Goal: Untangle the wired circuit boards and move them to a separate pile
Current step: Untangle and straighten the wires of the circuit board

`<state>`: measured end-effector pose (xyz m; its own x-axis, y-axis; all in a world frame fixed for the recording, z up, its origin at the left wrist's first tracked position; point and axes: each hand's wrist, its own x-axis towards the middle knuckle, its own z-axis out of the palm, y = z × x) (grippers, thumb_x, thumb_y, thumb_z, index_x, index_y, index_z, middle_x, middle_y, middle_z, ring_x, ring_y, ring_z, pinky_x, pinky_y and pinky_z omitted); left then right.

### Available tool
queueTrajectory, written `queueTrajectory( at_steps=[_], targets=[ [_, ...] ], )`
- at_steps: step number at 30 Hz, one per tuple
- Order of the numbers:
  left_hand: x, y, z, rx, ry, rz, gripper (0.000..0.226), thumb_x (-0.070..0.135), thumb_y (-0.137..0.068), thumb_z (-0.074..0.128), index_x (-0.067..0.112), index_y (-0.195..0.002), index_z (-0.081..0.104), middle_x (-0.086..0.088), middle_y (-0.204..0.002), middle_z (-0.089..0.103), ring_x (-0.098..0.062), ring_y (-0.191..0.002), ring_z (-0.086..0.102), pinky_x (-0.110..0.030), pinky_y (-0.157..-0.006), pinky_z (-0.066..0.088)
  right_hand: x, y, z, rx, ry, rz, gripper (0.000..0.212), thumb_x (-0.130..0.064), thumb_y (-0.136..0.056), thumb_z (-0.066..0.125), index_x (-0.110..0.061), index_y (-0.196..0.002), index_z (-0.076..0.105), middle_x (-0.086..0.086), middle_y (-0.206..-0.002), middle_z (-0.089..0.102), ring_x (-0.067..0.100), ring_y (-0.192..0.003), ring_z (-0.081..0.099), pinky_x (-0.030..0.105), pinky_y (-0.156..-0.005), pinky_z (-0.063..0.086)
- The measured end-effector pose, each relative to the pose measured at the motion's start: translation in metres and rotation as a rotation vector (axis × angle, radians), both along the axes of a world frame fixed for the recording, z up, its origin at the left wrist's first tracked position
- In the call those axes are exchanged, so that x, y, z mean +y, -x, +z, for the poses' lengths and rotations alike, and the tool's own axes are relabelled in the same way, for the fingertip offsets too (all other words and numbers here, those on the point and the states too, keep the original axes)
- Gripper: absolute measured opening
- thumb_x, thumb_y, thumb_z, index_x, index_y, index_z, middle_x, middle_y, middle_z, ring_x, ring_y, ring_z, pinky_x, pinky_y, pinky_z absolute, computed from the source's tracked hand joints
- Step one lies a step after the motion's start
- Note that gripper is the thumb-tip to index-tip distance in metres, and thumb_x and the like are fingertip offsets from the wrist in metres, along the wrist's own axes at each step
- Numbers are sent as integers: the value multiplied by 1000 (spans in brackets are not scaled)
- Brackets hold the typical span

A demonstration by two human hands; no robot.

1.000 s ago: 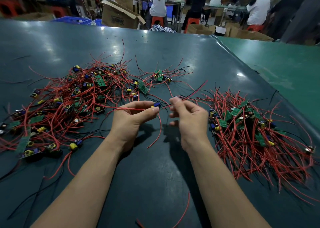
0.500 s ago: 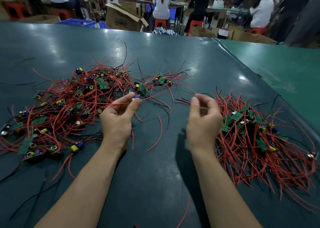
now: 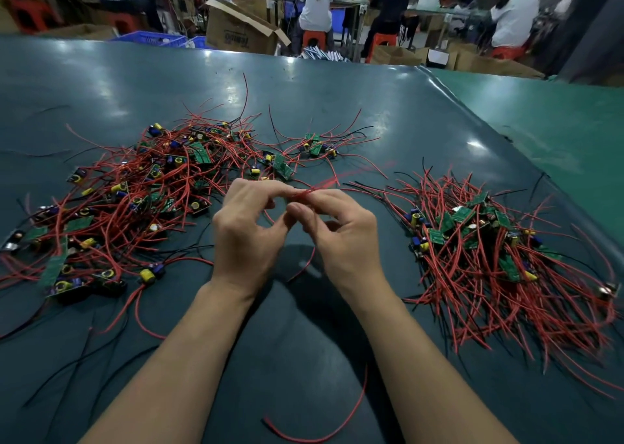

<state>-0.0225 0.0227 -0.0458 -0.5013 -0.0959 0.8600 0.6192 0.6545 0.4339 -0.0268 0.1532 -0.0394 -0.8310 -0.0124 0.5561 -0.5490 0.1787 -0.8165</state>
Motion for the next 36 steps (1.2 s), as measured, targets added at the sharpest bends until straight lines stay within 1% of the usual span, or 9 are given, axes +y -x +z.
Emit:
queueTrajectory(
  at_steps=[3, 6, 9, 11, 16, 26, 30, 33, 36],
  targets=[
    [3, -1, 2, 71, 105, -21, 24, 10, -81, 78, 2, -102, 71, 2, -100, 67, -23, -90, 60, -28, -85, 49, -1, -3, 6, -149, 253, 43, 6, -4, -87, 69, -4, -91, 75, 8, -82, 71, 19, -72, 68, 29, -60, 57],
    [6, -4, 3, -5, 38, -44, 47, 12, -81, 77, 5, -124, 61, 5, -108, 64, -22, -100, 59, -30, -95, 46, 4, -2, 13, -270, 459, 83, 7, -3, -88, 68, -7, -84, 73, 7, -75, 72, 20, -66, 67, 26, -53, 55],
    [4, -3, 0, -43, 50, -58, 32, 14, -87, 70, 5, -117, 67, 4, -110, 64, -22, -101, 63, -42, -90, 51, 7, -2, 15, -331, 472, 123, 9, -6, -87, 70, -12, -81, 72, 4, -75, 70, 19, -72, 66, 25, -51, 53],
    [3, -1, -2, -73, 37, -88, 27, 13, -87, 69, 4, -112, 70, 1, -109, 66, -23, -99, 65, -38, -89, 52, 6, -1, 15, -355, 486, 102, 12, -6, -87, 70, -14, -79, 70, 0, -72, 69, 15, -70, 64, 24, -51, 51],
    [11, 3, -2, -81, 37, -79, 23, 10, -84, 74, 3, -106, 71, -3, -101, 67, -22, -94, 63, -44, -82, 53, 14, 8, 19, -276, 457, -119, 18, -12, -89, 69, -14, -72, 73, -2, -66, 71, 8, -60, 63, 19, -45, 45],
    [8, 4, -2, -21, 182, 27, 23, 20, -85, 74, 7, -104, 73, -4, -101, 72, -26, -90, 67, -43, -76, 46, 43, 17, 29, -266, 751, -391, 27, -14, -94, 64, -16, -67, 69, -4, -67, 71, 7, -60, 61, 19, -44, 46],
    [6, 2, 1, -89, -8, 54, 24, 21, -86, 72, 6, -106, 70, -3, -99, 71, -15, -87, 62, -47, -73, 50, 53, 17, 33, -352, 896, -343, 26, -20, -99, 55, -13, -77, 67, 3, -74, 69, 14, -61, 64, 23, -48, 48],
    [1, 4, 5, -83, -52, 38, 27, 20, -87, 72, 5, -109, 69, -5, -101, 70, -18, -91, 63, -52, -73, 50, 58, 12, 36, -556, 572, -185, 25, -28, -97, 58, -11, -79, 64, 5, -73, 66, 17, -58, 64, 20, -44, 47],
    [2, 4, 4, -95, 27, -17, 27, 19, -88, 70, 9, -113, 70, -6, -101, 66, -21, -92, 62, -53, -73, 49, 41, 0, 32, -705, 142, 280, 35, -47, -85, 63, -12, -87, 69, 5, -79, 71, 18, -63, 68, 21, -42, 47]
  ],
)
